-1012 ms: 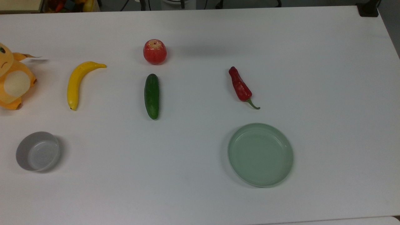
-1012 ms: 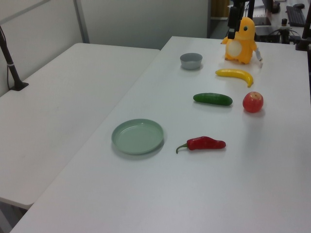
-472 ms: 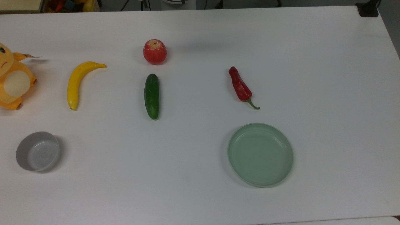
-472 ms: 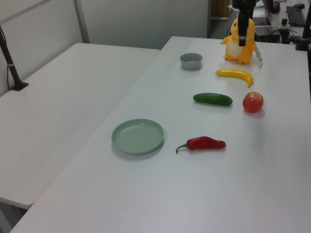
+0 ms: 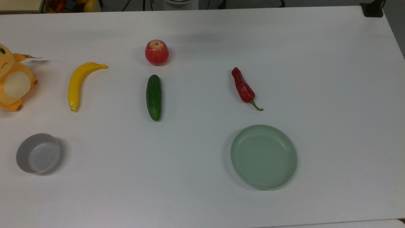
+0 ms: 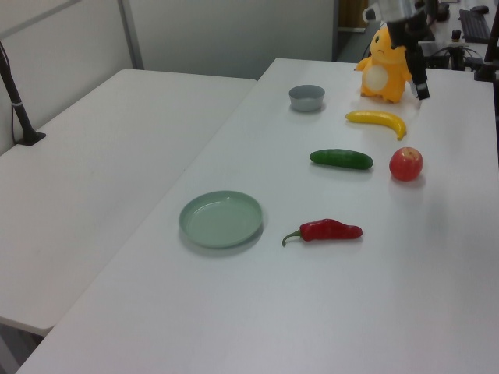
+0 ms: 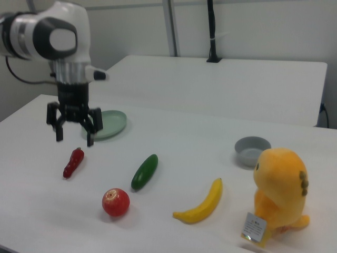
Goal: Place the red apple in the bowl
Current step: 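Move the gripper down over the red apple and close on it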
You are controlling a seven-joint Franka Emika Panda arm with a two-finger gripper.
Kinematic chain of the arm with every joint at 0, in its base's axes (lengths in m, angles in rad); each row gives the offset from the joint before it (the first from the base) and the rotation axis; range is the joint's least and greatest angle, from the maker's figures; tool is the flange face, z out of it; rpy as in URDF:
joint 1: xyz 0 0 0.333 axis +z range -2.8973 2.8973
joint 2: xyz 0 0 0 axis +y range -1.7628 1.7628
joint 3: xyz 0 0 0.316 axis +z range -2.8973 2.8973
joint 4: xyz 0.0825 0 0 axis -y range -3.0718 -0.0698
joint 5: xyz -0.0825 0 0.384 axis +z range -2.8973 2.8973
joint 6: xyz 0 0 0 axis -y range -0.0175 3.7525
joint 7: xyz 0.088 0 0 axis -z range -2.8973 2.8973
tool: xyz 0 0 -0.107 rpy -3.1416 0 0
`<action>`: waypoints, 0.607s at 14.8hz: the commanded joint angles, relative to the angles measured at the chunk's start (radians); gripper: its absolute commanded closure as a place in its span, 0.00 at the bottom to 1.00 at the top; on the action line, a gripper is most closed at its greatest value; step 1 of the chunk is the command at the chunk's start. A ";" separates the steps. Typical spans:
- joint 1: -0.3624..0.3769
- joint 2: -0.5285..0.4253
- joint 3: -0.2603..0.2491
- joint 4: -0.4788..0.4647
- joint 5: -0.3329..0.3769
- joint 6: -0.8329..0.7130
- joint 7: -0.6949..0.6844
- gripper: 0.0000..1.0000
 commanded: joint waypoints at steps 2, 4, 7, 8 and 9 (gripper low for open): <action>-0.036 -0.027 0.000 -0.172 -0.062 0.062 -0.029 0.00; -0.044 -0.027 0.000 -0.232 -0.067 0.125 -0.028 0.00; -0.064 -0.025 -0.004 -0.321 -0.119 0.270 -0.012 0.00; -0.067 -0.027 -0.004 -0.342 -0.143 0.303 0.004 0.00; -0.073 -0.027 -0.004 -0.387 -0.160 0.376 0.015 0.00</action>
